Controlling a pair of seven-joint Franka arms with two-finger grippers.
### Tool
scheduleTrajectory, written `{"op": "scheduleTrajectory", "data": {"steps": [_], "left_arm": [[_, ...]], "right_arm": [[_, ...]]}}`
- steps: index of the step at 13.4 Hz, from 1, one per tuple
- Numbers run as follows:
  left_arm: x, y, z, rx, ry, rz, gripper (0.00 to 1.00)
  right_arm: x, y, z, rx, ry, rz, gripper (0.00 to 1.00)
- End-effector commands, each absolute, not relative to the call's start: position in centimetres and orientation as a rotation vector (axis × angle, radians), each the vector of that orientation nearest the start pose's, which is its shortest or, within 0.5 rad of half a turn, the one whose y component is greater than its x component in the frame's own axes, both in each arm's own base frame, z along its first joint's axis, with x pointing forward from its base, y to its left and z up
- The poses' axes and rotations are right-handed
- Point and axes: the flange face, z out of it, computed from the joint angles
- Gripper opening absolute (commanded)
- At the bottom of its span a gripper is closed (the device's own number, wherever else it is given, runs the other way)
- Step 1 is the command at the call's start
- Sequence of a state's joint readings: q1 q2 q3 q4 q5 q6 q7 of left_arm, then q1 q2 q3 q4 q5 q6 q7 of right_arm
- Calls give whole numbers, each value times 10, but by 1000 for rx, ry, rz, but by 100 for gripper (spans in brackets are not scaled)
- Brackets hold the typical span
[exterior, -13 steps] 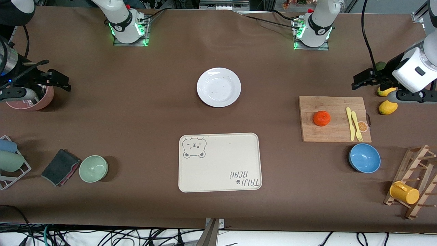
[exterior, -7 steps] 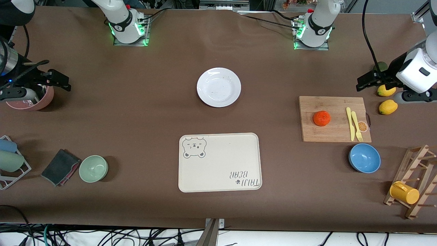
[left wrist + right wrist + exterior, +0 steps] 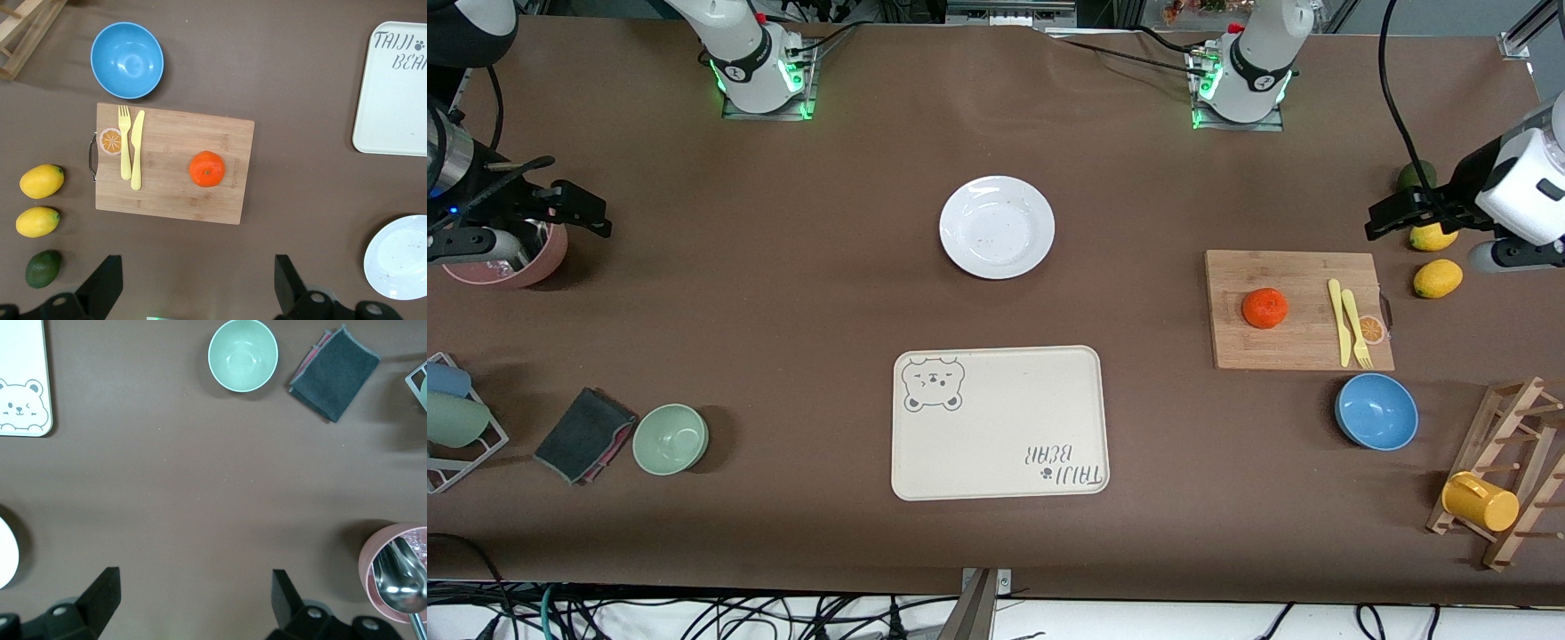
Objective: Place orange and plate with both arms
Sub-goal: 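Move the left gripper over the orange on the cutting board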
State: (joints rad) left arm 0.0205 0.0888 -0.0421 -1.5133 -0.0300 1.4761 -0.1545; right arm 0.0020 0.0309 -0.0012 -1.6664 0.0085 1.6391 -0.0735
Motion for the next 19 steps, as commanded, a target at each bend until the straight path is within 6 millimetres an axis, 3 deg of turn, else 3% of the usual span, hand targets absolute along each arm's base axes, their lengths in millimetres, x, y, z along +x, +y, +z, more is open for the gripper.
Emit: {"op": "scheduleTrajectory", "data": {"steps": [1, 3, 12, 14, 17, 19], "left_arm": [[577, -2, 585, -3121, -247, 216, 100], [579, 2, 576, -3115, -258, 252, 100], [576, 11, 578, -3071, -255, 267, 100], [586, 12, 556, -3041, -237, 316, 100], [601, 0, 546, -2944, -177, 220, 100], [607, 4, 535, -2955, -183, 217, 100]], "right_arm": [[564, 0, 571, -3110, -111, 96, 100], [563, -2, 570, -3109, -104, 110, 100], [563, -9, 568, -3109, -85, 120, 100], [563, -11, 568, -3109, -80, 117, 100], [563, -9, 568, -3109, -85, 117, 100], [563, -9, 568, -3109, -85, 117, 100]]}}
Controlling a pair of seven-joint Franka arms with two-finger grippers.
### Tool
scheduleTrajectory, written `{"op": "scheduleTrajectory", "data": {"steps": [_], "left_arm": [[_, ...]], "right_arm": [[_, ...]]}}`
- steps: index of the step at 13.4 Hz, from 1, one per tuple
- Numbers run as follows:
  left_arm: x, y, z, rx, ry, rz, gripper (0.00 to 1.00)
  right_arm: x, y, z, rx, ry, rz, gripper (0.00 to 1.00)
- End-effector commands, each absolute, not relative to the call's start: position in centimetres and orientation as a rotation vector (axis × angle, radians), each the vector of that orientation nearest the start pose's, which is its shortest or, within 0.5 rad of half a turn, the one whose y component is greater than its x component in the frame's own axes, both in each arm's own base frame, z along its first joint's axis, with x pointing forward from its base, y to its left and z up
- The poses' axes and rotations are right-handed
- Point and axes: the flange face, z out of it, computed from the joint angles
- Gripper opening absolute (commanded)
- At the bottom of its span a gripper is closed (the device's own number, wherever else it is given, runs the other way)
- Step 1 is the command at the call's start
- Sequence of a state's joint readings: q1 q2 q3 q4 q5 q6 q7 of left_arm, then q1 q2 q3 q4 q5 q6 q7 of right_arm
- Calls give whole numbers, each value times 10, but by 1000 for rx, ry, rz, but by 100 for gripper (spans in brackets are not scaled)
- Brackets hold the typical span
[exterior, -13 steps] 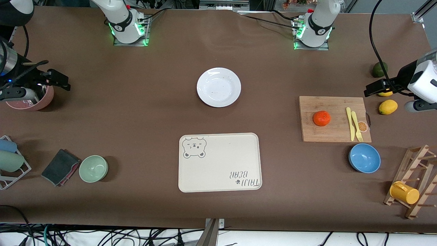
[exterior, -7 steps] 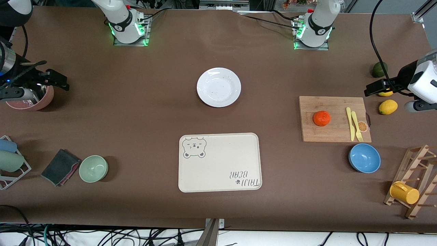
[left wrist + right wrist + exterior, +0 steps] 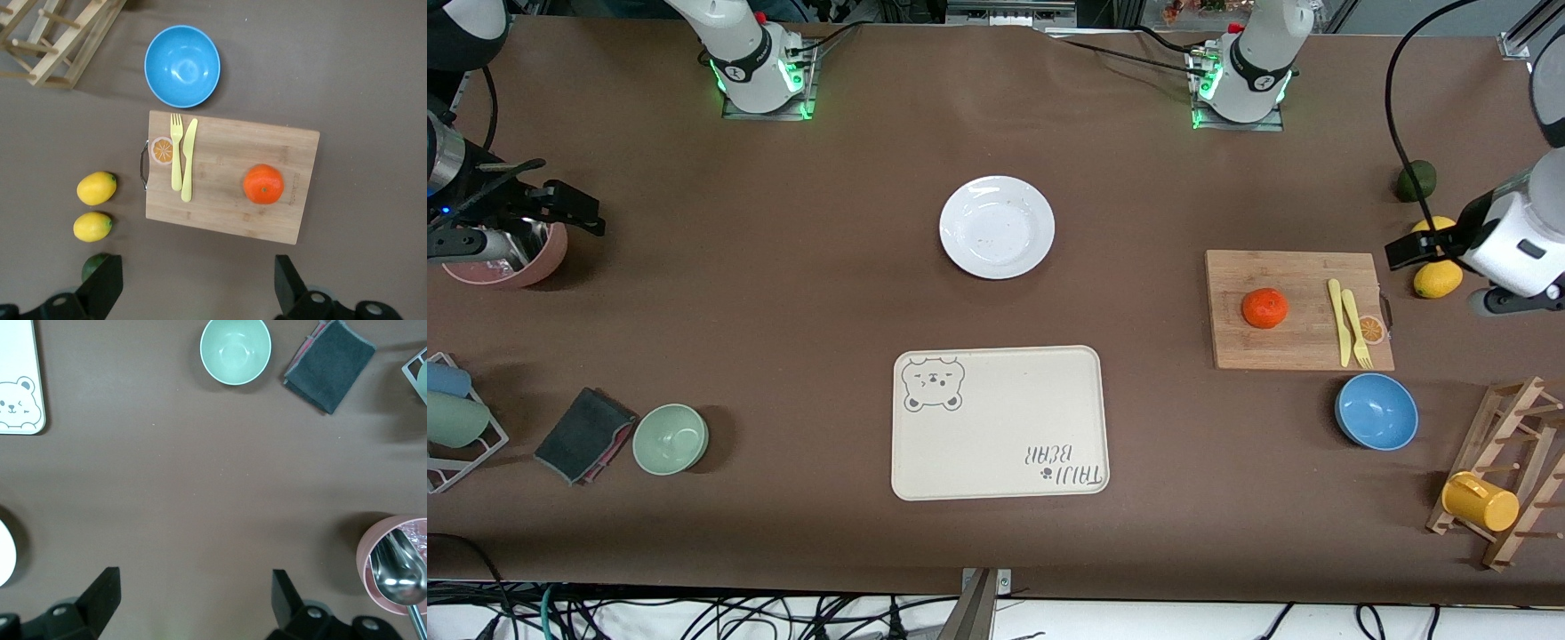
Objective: Place orange and plate with both arms
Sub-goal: 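Move the left gripper over the orange on the cutting board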
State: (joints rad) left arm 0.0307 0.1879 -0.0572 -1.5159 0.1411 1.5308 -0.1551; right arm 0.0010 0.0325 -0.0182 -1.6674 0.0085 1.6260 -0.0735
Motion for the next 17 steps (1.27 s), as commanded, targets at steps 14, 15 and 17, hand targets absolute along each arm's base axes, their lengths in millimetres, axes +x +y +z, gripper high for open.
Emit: {"op": "scheduleTrajectory", "data": {"steps": [14, 15, 17], "left_arm": [[643, 28, 406, -3099, -613, 224, 100], [639, 27, 387, -3104, -618, 191, 100], [629, 23, 357, -3104, -615, 190, 100]], "right_arm": [[563, -9, 568, -3109, -85, 117, 100], [563, -9, 568, -3109, -85, 117, 100], [563, -10, 568, -3109, -82, 117, 100]]}}
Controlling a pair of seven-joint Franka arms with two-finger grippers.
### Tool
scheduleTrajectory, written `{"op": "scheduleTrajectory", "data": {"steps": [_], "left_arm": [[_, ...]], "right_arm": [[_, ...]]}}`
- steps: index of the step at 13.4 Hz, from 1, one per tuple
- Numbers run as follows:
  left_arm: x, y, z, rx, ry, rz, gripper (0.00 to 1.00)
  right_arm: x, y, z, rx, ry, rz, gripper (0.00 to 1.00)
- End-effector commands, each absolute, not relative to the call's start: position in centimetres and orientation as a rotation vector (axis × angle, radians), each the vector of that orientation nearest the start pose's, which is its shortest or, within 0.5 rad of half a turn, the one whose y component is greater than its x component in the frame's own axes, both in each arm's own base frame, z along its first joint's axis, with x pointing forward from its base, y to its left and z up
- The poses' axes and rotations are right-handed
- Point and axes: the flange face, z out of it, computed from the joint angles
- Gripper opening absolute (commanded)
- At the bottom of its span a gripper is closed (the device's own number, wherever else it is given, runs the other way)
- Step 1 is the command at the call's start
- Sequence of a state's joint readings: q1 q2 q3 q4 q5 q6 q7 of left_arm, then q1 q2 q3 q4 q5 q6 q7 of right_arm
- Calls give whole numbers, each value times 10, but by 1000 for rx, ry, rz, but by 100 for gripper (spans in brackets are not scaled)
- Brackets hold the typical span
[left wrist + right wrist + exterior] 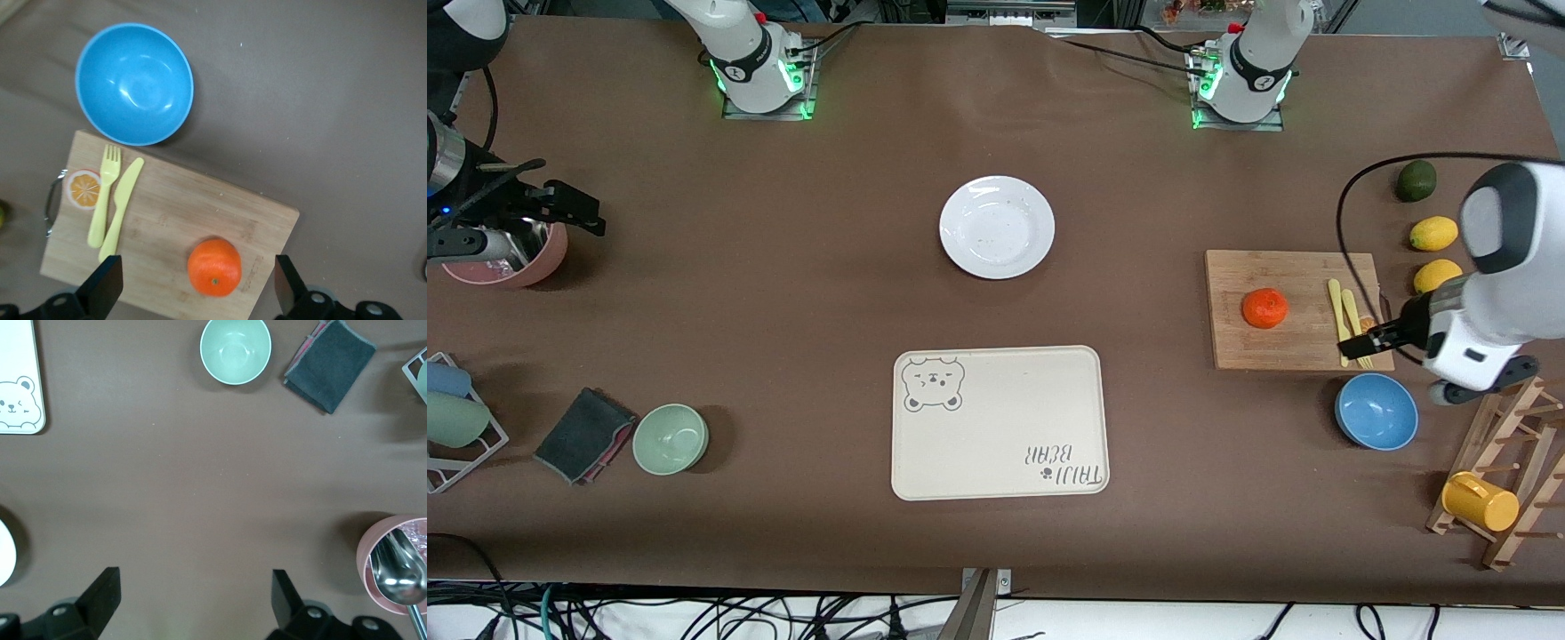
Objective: Place orange and plate with both arms
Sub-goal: 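Move the left gripper over the orange on the cutting board, then lower the left gripper and grasp the orange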
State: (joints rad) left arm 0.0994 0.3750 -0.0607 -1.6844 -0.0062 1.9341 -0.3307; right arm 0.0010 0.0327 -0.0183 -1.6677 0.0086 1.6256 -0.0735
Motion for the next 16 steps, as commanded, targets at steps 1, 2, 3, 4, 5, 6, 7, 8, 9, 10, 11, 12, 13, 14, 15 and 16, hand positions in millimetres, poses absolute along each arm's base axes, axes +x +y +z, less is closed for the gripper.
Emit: {"op": "scheduleTrajectory", "data": {"steps": [1, 2, 3, 4, 5, 6, 7, 8, 9, 10, 11, 12, 13, 14, 15, 16], "left_arm": [[625, 18, 344, -3104, -620, 186, 100], [617, 6, 327, -3111, -612, 186, 100], [612, -5, 314, -3111, -634, 164, 100], [605, -15, 300, -3106, -652, 142, 100], [599, -21, 290, -3107, -660, 130, 100], [594, -21, 283, -3104, -662, 142, 100], [589, -21, 275, -3099, -660, 168, 100], [584, -21, 269, -3093, -655, 190, 100], [579, -21, 262, -3083, -639, 209, 100], [574, -21, 255, -3074, -627, 232, 100], [570, -21, 249, -3070, -625, 250, 100], [566, -23, 244, -3067, -615, 268, 100], [562, -24, 240, -3060, -600, 286, 100], [559, -24, 236, -3053, -587, 300, 100], [556, -24, 233, -3050, -576, 313, 100], [552, -26, 228, -3048, -561, 331, 100]], "right_arm": [[563, -11, 568, -3109, -80, 117, 100], [563, -10, 568, -3109, -82, 117, 100], [563, -11, 568, -3109, -80, 117, 100], [563, -11, 569, -3109, -80, 112, 100], [563, -10, 569, -3109, -82, 112, 100], [563, -10, 569, -3109, -82, 112, 100], [563, -11, 569, -3109, -80, 112, 100], [563, -11, 569, -3109, -80, 112, 100], [563, -10, 569, -3109, -82, 112, 100], [563, -11, 569, -3109, -80, 115, 100], [563, -11, 568, -3109, -80, 117, 100], [563, -11, 568, -3109, -80, 117, 100], [563, -11, 568, -3109, -80, 117, 100], [563, -11, 568, -3109, -80, 117, 100], [563, -11, 568, -3109, -80, 117, 100], [563, -11, 568, -3109, -80, 117, 100]]}}
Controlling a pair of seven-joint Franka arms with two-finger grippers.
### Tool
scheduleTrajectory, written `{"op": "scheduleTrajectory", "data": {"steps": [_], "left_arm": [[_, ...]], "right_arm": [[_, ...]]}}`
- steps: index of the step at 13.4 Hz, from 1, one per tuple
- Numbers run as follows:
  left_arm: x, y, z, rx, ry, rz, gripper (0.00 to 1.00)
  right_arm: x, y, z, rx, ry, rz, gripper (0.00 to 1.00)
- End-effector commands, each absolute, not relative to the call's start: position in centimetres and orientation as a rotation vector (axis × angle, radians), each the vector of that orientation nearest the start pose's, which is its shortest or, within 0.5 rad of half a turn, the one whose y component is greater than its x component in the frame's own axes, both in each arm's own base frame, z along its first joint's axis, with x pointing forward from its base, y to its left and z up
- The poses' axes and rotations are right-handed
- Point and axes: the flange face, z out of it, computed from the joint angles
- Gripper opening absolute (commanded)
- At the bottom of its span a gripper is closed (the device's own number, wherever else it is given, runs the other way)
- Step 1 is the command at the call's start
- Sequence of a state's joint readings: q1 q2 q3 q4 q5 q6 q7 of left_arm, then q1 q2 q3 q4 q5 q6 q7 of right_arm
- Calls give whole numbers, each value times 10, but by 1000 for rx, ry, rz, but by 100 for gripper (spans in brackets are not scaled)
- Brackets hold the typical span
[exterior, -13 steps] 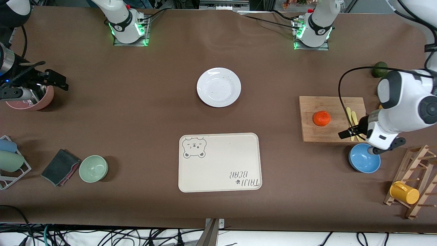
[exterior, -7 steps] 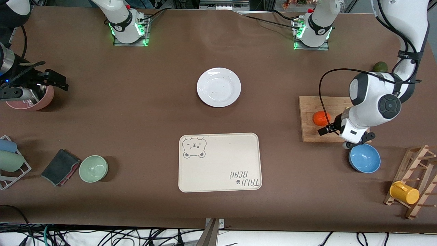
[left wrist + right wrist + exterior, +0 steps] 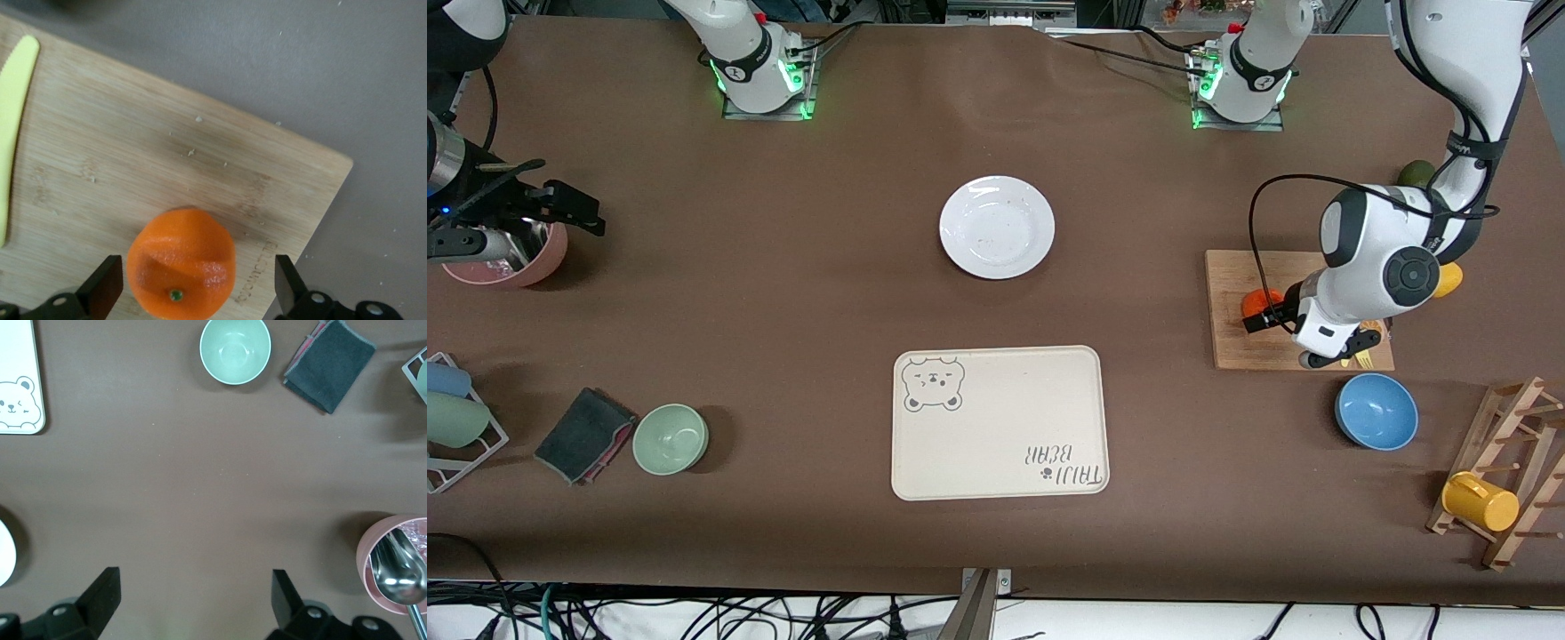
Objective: Place orange and plate with both arms
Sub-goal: 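Lower the left gripper and grasp the orange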
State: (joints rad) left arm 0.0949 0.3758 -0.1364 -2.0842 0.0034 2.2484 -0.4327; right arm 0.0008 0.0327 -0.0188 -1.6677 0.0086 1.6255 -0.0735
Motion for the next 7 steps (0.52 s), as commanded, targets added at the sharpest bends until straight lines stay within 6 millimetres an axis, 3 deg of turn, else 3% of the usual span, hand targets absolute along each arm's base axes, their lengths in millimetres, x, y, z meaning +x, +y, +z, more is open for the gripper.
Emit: {"op": "scheduleTrajectory", "data": {"steps": [1, 7], "left_arm": [[547, -28, 221, -3045, -547, 356, 100], [546, -31, 200, -3009, -451, 380, 100]], "right_arm": [[563, -11, 568, -3109, -80, 117, 100], [563, -11, 568, -3109, -80, 117, 100]]}}
